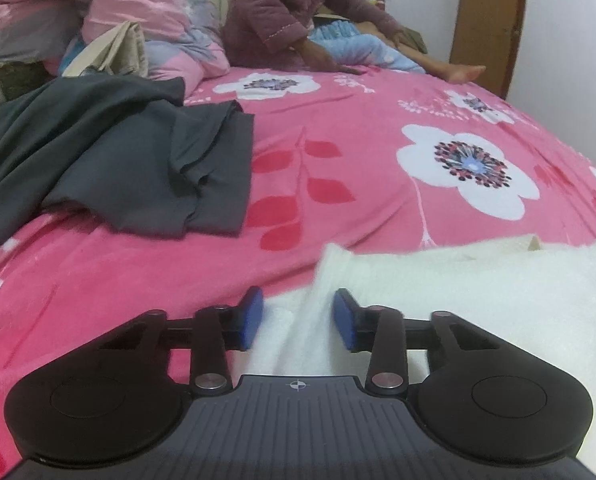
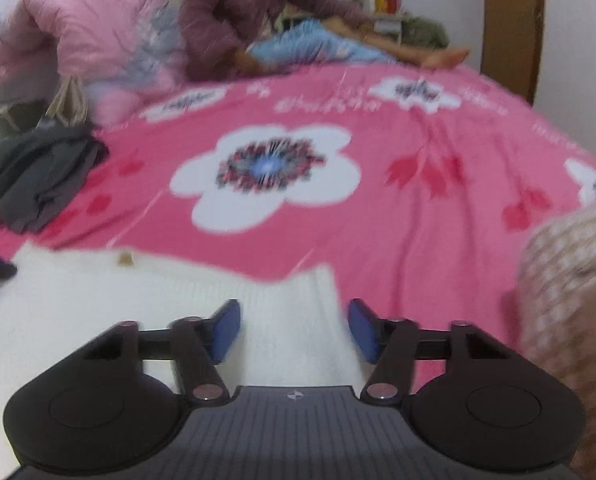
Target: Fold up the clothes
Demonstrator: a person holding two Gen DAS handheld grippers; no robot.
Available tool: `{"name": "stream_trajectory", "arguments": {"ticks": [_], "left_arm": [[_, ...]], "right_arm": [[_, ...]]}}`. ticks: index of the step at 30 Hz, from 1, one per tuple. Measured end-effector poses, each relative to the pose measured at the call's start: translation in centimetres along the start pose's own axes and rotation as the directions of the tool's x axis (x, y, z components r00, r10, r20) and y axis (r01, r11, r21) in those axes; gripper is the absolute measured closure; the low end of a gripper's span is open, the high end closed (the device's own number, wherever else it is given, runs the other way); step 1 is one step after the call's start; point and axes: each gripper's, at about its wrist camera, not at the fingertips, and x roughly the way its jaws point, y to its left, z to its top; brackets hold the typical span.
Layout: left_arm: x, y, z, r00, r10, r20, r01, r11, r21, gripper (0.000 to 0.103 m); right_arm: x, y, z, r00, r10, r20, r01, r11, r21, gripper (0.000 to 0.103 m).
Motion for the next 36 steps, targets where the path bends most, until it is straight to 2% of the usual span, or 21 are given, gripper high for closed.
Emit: {"name": "stream_trajectory", "arguments": {"ticks": [2,6,8,9,12,15,18,21,23,24,25,26,27,29,32,34,35,36], "left_arm": [[-0.1,-0.4,-0.1,1.000,0.007,0.007,-0.007,1.000,0.024,0.078],[-0.4,-0.8,-0.4,0.999,0.028,0.035,-0.029,0.999,0.026,0.087],[-0.8,-0.8,-0.3,0.998,0.034,0.054,-0.035,0.999,0.016,0.089],[-1.0,-0.7,-0.1,0.997,0.033,0.066,-0.034,0.999,0.009,0.096],[-1.6,-0.7,0.7,0.993,0.035,0.112,-0.036,0.999,0.002,0.097],[-0.9,-0.9,1.1,0.993,0.048,0.108,-0.049,0.999,0.010,0.097],[0.2,-1.1,1.3,0.994,0.061,0.092,-0.062,0.998,0.018,0.097],[1.7,-1.0,0.8,0.997,0.066,0.030,-0.066,0.998,0.008,0.097],[2.1,-1.0,0.7,0.998,0.067,0.008,-0.067,0.998,0.012,0.096],[2.0,-1.0,0.9,0.998,0.070,0.003,-0.070,0.997,0.017,0.094],[1.9,-1.0,1.0,0.997,0.071,-0.001,-0.071,0.997,0.018,0.092],[1.8,-1.0,1.1,0.998,0.069,-0.005,-0.069,0.997,0.019,0.091],[1.4,-0.9,1.2,0.998,0.069,-0.007,-0.069,0.997,0.016,0.087],[0.3,-0.6,1.2,0.997,0.075,0.009,-0.075,0.997,-0.003,0.077],[-2.8,-0.9,1.2,0.991,0.107,0.078,-0.108,0.994,0.007,0.075],[-5.2,-1.5,0.9,0.986,0.115,0.119,-0.119,0.992,0.029,0.075],[-6.4,-1.8,0.6,0.986,0.105,0.130,-0.110,0.993,0.034,0.075],[-7.2,-2.0,0.1,0.991,0.068,0.119,-0.072,0.997,0.024,0.075]], "right_arm": [[0.2,-0.3,-0.5,1.000,-0.015,0.009,0.014,0.999,0.031,0.090],[-1.4,-1.2,-0.8,0.996,-0.004,0.087,-0.006,0.994,0.113,0.094],[-2.7,-1.3,-0.5,0.988,-0.024,0.150,0.007,0.993,0.118,0.094],[-3.3,-1.5,-0.2,0.983,-0.028,0.182,0.005,0.992,0.126,0.094],[-4.7,-1.9,1.1,0.964,-0.023,0.265,-0.014,0.990,0.138,0.095],[-4.1,-2.3,2.2,0.957,-0.030,0.288,-0.012,0.990,0.143,0.095],[-1.8,-2.8,2.3,0.970,-0.042,0.239,0.002,0.987,0.163,0.095],[2.2,-3.9,0.8,0.996,-0.032,0.087,0.015,0.980,0.197,0.094],[3.3,-4.9,0.3,0.999,-0.005,0.034,-0.004,0.967,0.256,0.094],[3.1,-5.4,0.5,1.000,0.003,0.030,-0.011,0.959,0.282,0.092],[2.8,-5.5,0.8,1.000,0.002,0.020,-0.008,0.956,0.292,0.086],[2.5,-5.3,1.1,1.000,-0.012,0.007,0.010,0.960,0.279,0.076],[1.8,-4.9,1.4,0.999,-0.037,0.007,0.034,0.966,0.255,0.073],[-0.7,-3.6,1.4,0.995,-0.076,0.063,0.064,0.980,0.186,0.072],[-5.6,-1.2,0.7,0.979,-0.108,0.176,0.095,0.992,0.080,0.072],[-8.5,0.0,-0.2,0.971,-0.070,0.227,0.065,0.997,0.031,0.072],[-9.4,0.4,-0.9,0.973,-0.029,0.228,0.024,0.999,0.028,0.072],[-10.2,0.7,-1.7,0.975,0.019,0.223,-0.027,0.999,0.032,0.072]]}}
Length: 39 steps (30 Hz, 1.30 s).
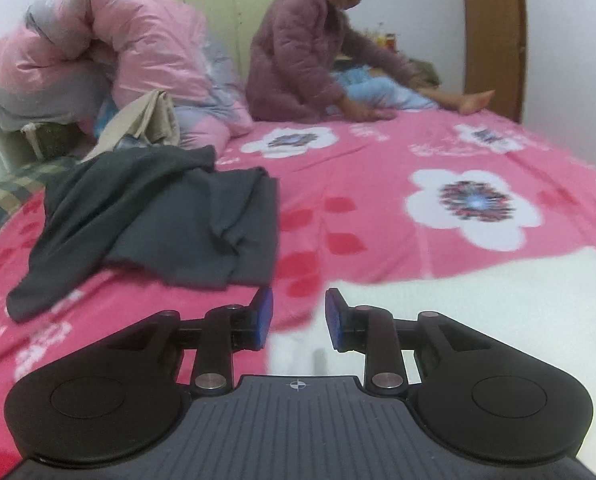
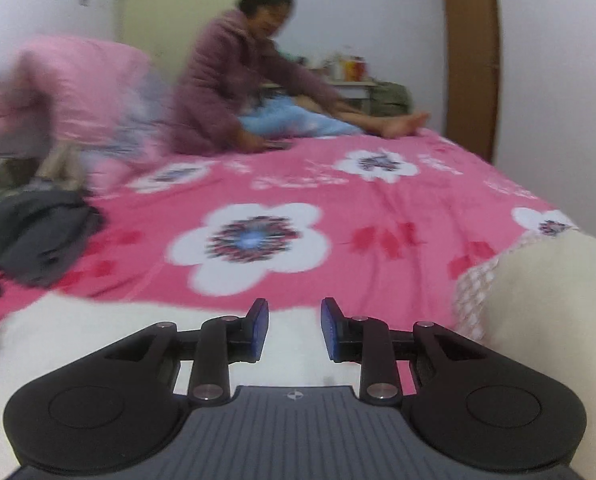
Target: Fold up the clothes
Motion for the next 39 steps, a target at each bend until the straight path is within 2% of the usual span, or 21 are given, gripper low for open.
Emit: {"name": "stream_trajectory", "arguments": {"ticks": [2,4,6,9,11,13,14,17,19,21,22,24,26,28,30,32,33,34,35,37,39], "left_arm": [[-0.9,-0.2,-1.4,0.995,-0.091,-0.044,0.089,0.995,-0.043,0.074],[0.4,-0.3,-3.1,0.985,-0.123,-0.124,0.115,0.991,-0.064,0.074],[1.8,0.0,-4.4,0.986,-0.117,-0.121,0.107,0.991,-0.083,0.072],[0.2,0.6,-3.6,0.987,-0.111,-0.116,0.098,0.989,-0.114,0.073],[-2.6,0.7,-3.5,0.991,-0.102,-0.086,0.096,0.993,-0.063,0.073],[-5.2,0.7,-4.2,0.994,-0.090,-0.066,0.089,0.996,-0.016,0.073],[-6.1,0.8,-4.7,0.994,-0.084,-0.069,0.084,0.996,0.000,0.073],[-4.9,1.4,-7.1,0.985,-0.028,-0.170,0.026,1.000,-0.009,0.072],[-3.4,2.5,-8.0,0.979,-0.033,-0.203,0.018,0.997,-0.075,0.062],[-3.3,3.6,-7.6,0.975,-0.059,-0.216,0.028,0.989,-0.143,0.061],[-4.0,3.6,-7.2,0.976,-0.056,-0.210,0.027,0.990,-0.141,0.061],[-6.1,3.3,-6.7,0.985,-0.023,-0.173,0.008,0.996,-0.087,0.062],[-8.0,2.9,-6.7,0.991,-0.022,-0.131,0.016,0.999,-0.050,0.061],[-8.5,2.3,-7.8,0.992,-0.019,-0.126,0.017,1.000,-0.016,0.061],[-6.9,1.5,-9.6,0.984,0.053,-0.172,-0.045,0.998,0.048,0.060],[-6.4,1.9,-10.7,0.980,0.055,-0.189,-0.053,0.998,0.016,0.059],[-6.8,2.2,-10.4,0.981,0.052,-0.185,-0.055,0.998,-0.016,0.059],[-7.3,2.4,-10.0,0.982,0.051,-0.183,-0.058,0.998,-0.036,0.060],[-7.9,2.6,-9.7,0.983,0.055,-0.174,-0.064,0.997,-0.047,0.060],[-9.0,2.9,-9.6,0.985,0.067,-0.160,-0.077,0.995,-0.060,0.060],[-9.6,3.1,-10.0,0.983,0.075,-0.169,-0.092,0.991,-0.095,0.060]], "right_arm": [[-0.9,-0.2,-1.8,0.997,0.073,-0.028,-0.071,0.995,0.063,0.072],[0.2,-0.8,-4.6,0.996,0.052,-0.076,-0.043,0.993,0.106,0.072],[1.4,-1.2,-7.0,0.997,0.023,-0.077,-0.015,0.995,0.102,0.073],[-0.7,-0.4,-6.2,0.996,-0.032,-0.084,0.037,0.997,0.062,0.073],[-3.2,0.0,-5.4,0.997,-0.053,-0.060,0.055,0.998,0.030,0.072],[-6.3,0.0,-5.7,0.999,-0.038,-0.011,0.038,0.999,0.002,0.072],[-7.4,-0.1,-6.2,0.999,-0.037,-0.015,0.037,0.999,-0.007,0.072],[-6.4,-1.1,-9.5,0.986,-0.084,-0.142,0.088,0.996,0.019,0.074],[-5.7,-2.0,-11.5,0.989,-0.070,-0.128,0.079,0.995,0.065,0.074],[-6.3,-2.6,-11.0,0.989,-0.060,-0.136,0.076,0.990,0.116,0.074],[-7.0,-2.7,-10.4,0.988,-0.069,-0.138,0.088,0.987,0.131,0.074],[-9.3,-2.3,-9.6,0.992,-0.084,-0.095,0.093,0.992,0.090,0.073],[-10.7,-1.8,-10.0,0.995,-0.068,-0.072,0.071,0.997,0.029,0.073],[-10.5,-1.6,-11.0,0.992,-0.075,-0.100,0.073,0.997,-0.021,0.073],[-8.8,-2.4,-12.4,0.984,-0.092,-0.154,0.091,0.996,-0.012,0.070],[-8.4,-3.4,-12.4,0.985,-0.061,-0.161,0.073,0.995,0.070,0.066],[-8.9,-3.5,-12.0,0.986,-0.061,-0.152,0.074,0.994,0.082,0.069],[-9.7,-3.2,-11.2,0.988,-0.069,-0.137,0.081,0.994,0.078,0.077],[-10.8,-2.7,-10.5,0.992,-0.070,-0.106,0.076,0.996,0.053,0.077],[-12.6,-1.6,-9.5,0.999,-0.024,-0.047,0.024,1.000,0.011,0.077],[-12.8,0.0,-8.8,0.998,0.063,-0.020,-0.063,0.998,-0.006,0.077]]}}
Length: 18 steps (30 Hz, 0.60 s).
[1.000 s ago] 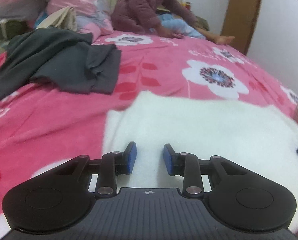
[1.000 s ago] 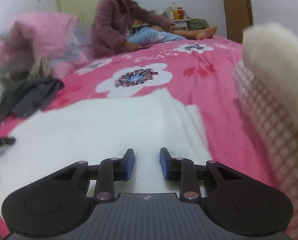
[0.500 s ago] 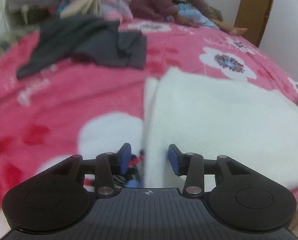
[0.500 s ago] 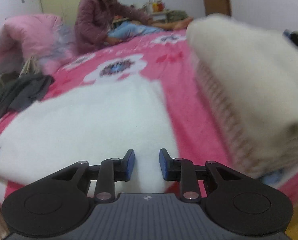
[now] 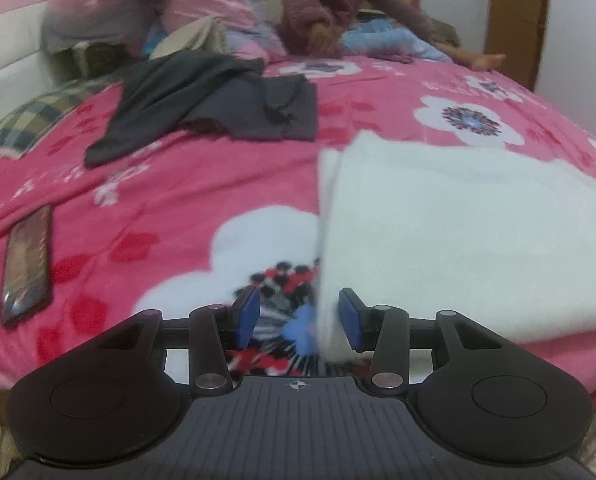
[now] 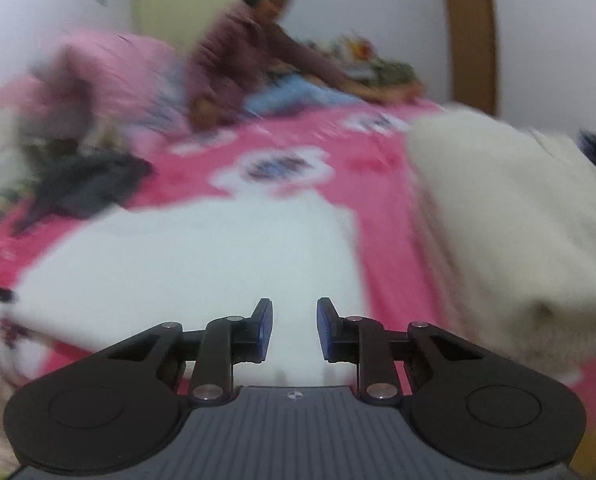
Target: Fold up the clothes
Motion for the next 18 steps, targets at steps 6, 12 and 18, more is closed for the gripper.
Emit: {"name": "stream_trajectory", "arguments": {"ticks": [6,12,18], "left_arm": [[-0.8,1.0,-2.6,0.975,-0.221,0.004,0.214,0.939,-0.268,0.056],[1.2,0.8,-4.6,0.949,-0.315,-0.010,0.287,0.878,-0.384,0.051],[2.4,1.6,-4.9,0.911,-0.394,0.122,0.404,0.789,-0.463,0.024]], "right_arm": [[7.5,5.0,-2.9,0.980,0.162,-0.112,-0.177,0.975,-0.138,0.077],[5.6,7.6,-0.8,0.975,0.222,-0.032,-0.223,0.945,-0.240,0.077],[10.0,10.3,-3.1,0.954,0.280,-0.105,-0.299,0.900,-0.317,0.072]]}}
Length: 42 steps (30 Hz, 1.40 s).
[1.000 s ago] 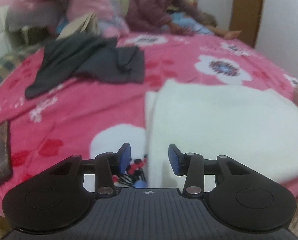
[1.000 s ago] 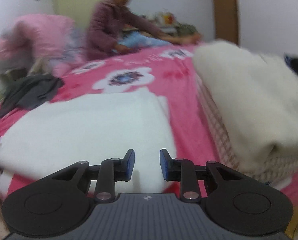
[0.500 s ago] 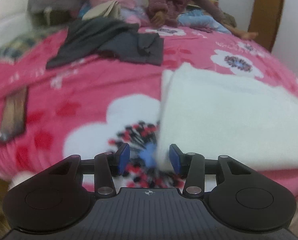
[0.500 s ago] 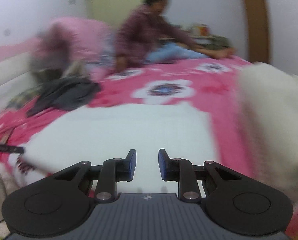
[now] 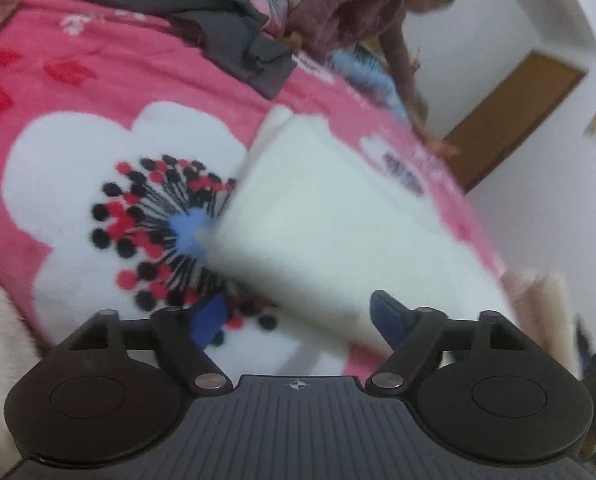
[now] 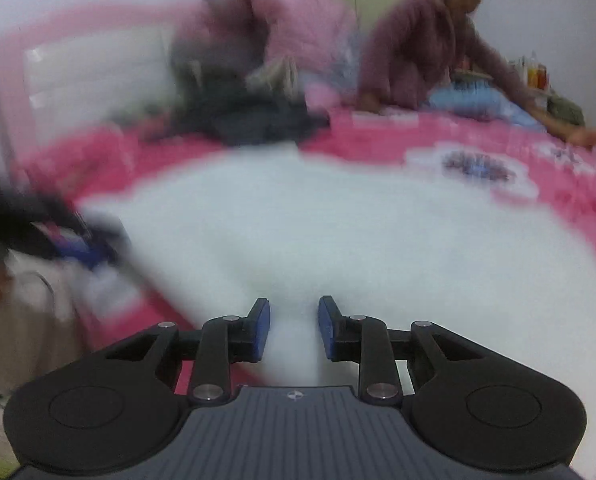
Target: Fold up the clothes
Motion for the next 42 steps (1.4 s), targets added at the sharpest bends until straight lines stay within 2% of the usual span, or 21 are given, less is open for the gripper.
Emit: {"name": "stream_trajectory", "arguments": {"ticks": [2,4,6,8,10,14,17,20,24,26,28,30,33,36,38,40,42], "left_arm": [[0.1,-0.1,0.2,1.000,-0.015,0.016,0.015,1.000,0.002,0.024],[0.2,0.0,0.0,0.999,-0.024,0.037,0.024,1.000,-0.005,0.024],[0.5,0.3,-0.3,0.998,-0.029,0.058,0.031,0.999,-0.022,0.024],[0.7,0.4,-0.4,0.996,-0.041,0.082,0.045,0.998,-0.043,0.024],[0.8,0.5,-0.1,0.994,-0.056,0.099,0.062,0.996,-0.060,0.025],[1.0,0.5,0.4,0.986,-0.101,0.132,0.109,0.993,-0.055,0.025],[2.4,0.5,0.5,0.990,-0.096,0.105,0.100,0.994,-0.034,0.025],[3.5,-0.1,0.7,0.989,-0.098,0.111,0.097,0.995,0.008,0.025],[4.9,-0.5,1.5,0.984,-0.137,0.116,0.135,0.990,0.026,0.026],[5.6,-0.5,2.0,0.981,-0.143,0.130,0.143,0.990,0.008,0.036],[6.2,-0.7,2.7,0.984,-0.116,0.135,0.119,0.993,-0.015,0.066],[6.2,-1.5,3.3,0.984,-0.101,0.144,0.103,0.995,-0.004,0.074],[5.3,-4.3,4.1,0.980,-0.104,0.170,0.088,0.991,0.097,0.078],[4.3,-8.0,4.9,0.964,-0.173,0.200,0.130,0.969,0.212,0.079],[3.7,-11.0,5.2,0.952,-0.222,0.211,0.150,0.938,0.312,0.080],[3.3,-14.6,4.7,0.938,-0.282,0.201,0.172,0.884,0.436,0.080],[3.2,-18.5,3.9,0.924,-0.341,0.176,0.190,0.806,0.561,0.080]], "right_arm": [[-0.5,0.1,1.8,1.000,0.014,-0.001,-0.014,1.000,0.017,0.073],[-1.5,-0.3,3.2,0.994,0.057,0.092,-0.062,0.996,0.062,0.073],[-1.2,-1.6,3.4,0.992,0.038,0.117,-0.051,0.993,0.110,0.073],[1.2,-2.8,2.5,0.998,0.007,0.069,-0.018,0.988,0.156,0.073],[2.6,-3.9,0.9,0.993,0.027,0.111,-0.048,0.982,0.185,0.073],[2.7,-4.0,1.1,0.992,0.018,0.123,-0.042,0.981,0.188,0.073],[2.6,-3.9,0.8,0.990,0.014,0.137,-0.041,0.980,0.194,0.073],[2.9,-3.7,0.2,0.990,0.003,0.141,-0.032,0.978,0.206,0.072],[2.4,-3.0,-0.3,0.991,-0.006,0.137,-0.025,0.975,0.221,0.072],[2.4,-3.0,-0.2,0.991,-0.010,0.131,-0.020,0.973,0.229,0.072],[2.4,-3.0,-0.1,0.992,-0.016,0.125,-0.014,0.971,0.238,0.072],[2.3,-3.0,0.1,0.993,-0.021,0.118,-0.010,0.967,0.253,0.072],[1.9,-3.2,0.5,0.995,-0.022,0.101,-0.009,0.956,0.292,0.072],[0.5,-4.6,0.4,0.995,-0.007,0.103,-0.036,0.915,0.401,0.072],[-1.3,-5.9,-0.2,0.991,-0.032,0.132,-0.037,0.873,0.487,0.072],[-3.8,-7.1,-1.2,0.981,-0.105,0.165,-0.002,0.840,0.542,0.070],[-7.2,-7.9,-2.5,0.960,-0.189,0.207,0.034,0.811,0.585,0.070]]}}
